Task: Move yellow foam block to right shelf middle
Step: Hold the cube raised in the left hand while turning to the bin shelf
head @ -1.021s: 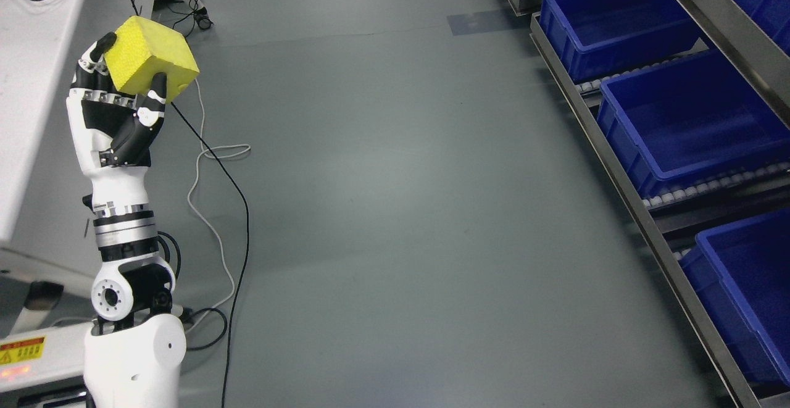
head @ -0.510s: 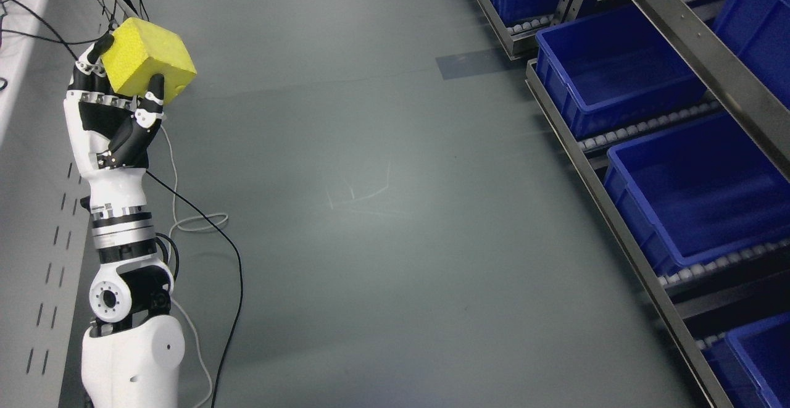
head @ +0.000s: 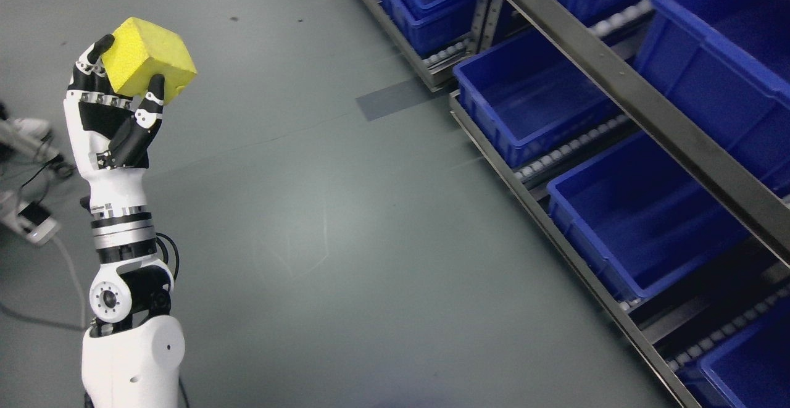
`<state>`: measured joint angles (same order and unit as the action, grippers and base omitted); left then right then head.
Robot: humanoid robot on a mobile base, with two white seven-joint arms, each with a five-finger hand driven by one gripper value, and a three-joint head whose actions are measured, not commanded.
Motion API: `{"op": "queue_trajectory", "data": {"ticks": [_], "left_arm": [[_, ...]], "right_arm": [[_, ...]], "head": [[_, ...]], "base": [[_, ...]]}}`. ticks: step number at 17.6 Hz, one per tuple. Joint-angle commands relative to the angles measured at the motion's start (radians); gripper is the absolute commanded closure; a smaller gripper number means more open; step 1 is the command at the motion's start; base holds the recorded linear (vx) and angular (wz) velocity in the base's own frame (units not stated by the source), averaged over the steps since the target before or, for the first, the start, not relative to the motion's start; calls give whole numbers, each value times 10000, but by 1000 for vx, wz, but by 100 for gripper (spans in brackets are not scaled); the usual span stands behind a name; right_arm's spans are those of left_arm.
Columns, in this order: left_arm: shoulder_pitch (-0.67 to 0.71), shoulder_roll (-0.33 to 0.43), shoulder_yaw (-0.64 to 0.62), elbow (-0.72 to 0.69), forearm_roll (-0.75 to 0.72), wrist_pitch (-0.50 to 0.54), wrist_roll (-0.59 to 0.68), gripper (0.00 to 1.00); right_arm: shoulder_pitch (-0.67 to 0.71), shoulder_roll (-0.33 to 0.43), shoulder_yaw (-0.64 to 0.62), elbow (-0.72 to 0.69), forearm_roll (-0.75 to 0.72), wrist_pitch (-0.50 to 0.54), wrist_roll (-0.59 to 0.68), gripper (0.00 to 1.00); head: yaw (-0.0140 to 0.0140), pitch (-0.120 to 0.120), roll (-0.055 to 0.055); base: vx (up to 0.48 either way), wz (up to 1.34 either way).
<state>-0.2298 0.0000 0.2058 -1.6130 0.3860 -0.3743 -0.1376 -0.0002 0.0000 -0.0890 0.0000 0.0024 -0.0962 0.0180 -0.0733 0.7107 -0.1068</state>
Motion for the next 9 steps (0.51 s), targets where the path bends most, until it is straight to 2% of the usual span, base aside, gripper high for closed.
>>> {"op": "queue_trajectory", "data": {"ticks": [1, 9], "left_arm": [[-49, 174, -110, -23, -10, 0, -142, 61], [-64, 174, -48, -38, -10, 46, -266, 61]], "right_arm": [[-28, -175, 0, -174, -24, -4, 4, 0], [-13, -175, 0, -174, -24, -4, 4, 0]], "head": [[0, 0, 0], [0, 0, 0]], "base": [[360, -898], [278, -965]]}}
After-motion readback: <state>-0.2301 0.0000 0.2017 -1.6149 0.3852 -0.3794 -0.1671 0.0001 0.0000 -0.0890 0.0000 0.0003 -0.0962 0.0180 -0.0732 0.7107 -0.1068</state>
